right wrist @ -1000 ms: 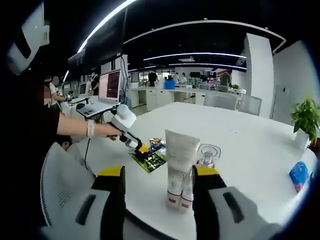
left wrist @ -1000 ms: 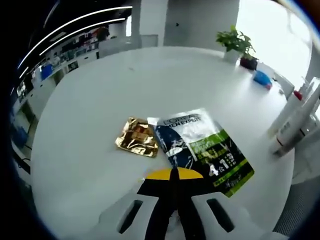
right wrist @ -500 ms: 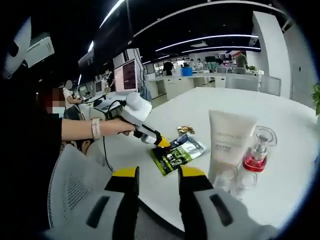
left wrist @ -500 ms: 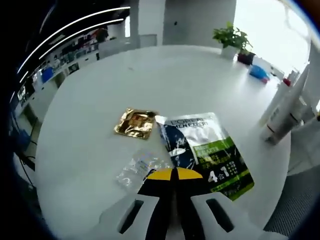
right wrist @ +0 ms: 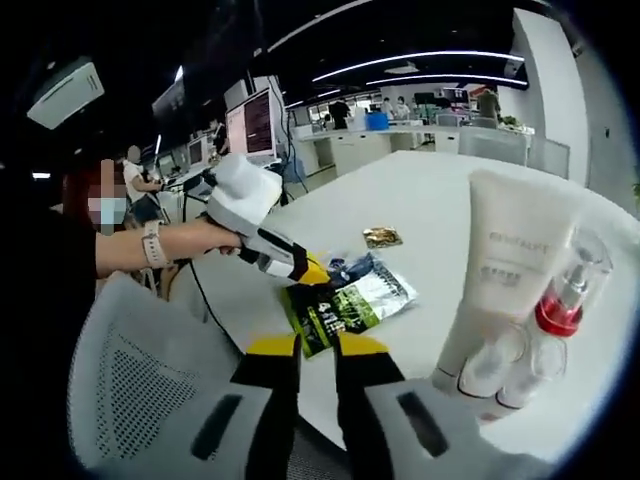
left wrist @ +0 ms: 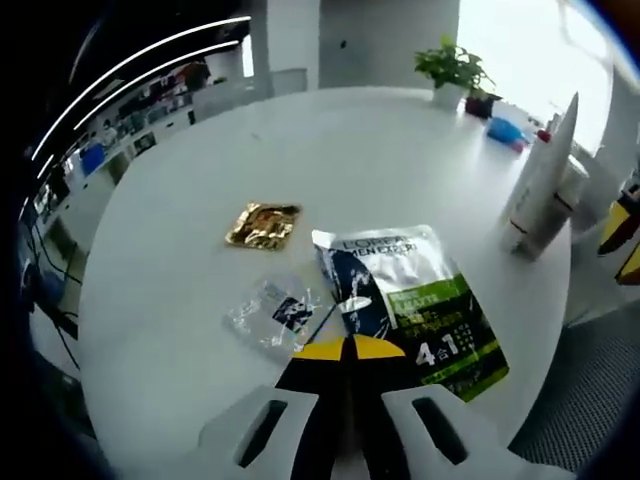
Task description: Arrange the skincare products in the storage area until every visible bottle or jar stands upright without overlapping.
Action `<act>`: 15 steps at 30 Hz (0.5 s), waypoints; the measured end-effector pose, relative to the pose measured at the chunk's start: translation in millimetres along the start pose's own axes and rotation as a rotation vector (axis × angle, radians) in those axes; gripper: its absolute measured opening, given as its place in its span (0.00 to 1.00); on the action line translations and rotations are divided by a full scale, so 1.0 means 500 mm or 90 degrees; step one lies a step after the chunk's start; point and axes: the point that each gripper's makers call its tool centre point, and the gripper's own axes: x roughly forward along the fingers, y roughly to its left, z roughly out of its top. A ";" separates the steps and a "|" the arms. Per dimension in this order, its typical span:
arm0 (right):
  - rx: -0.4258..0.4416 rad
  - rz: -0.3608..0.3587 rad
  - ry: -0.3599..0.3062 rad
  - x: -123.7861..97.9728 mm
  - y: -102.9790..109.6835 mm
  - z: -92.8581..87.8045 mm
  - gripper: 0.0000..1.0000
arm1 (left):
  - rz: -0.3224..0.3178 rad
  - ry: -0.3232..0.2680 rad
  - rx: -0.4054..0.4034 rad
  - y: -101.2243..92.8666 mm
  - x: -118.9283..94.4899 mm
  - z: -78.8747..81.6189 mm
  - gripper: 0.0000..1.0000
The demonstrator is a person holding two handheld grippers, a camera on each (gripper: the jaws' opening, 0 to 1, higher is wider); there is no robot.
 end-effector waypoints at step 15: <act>0.080 0.032 0.118 0.068 0.014 -0.083 0.19 | -0.008 -0.004 -0.027 -0.017 -0.014 -0.019 0.00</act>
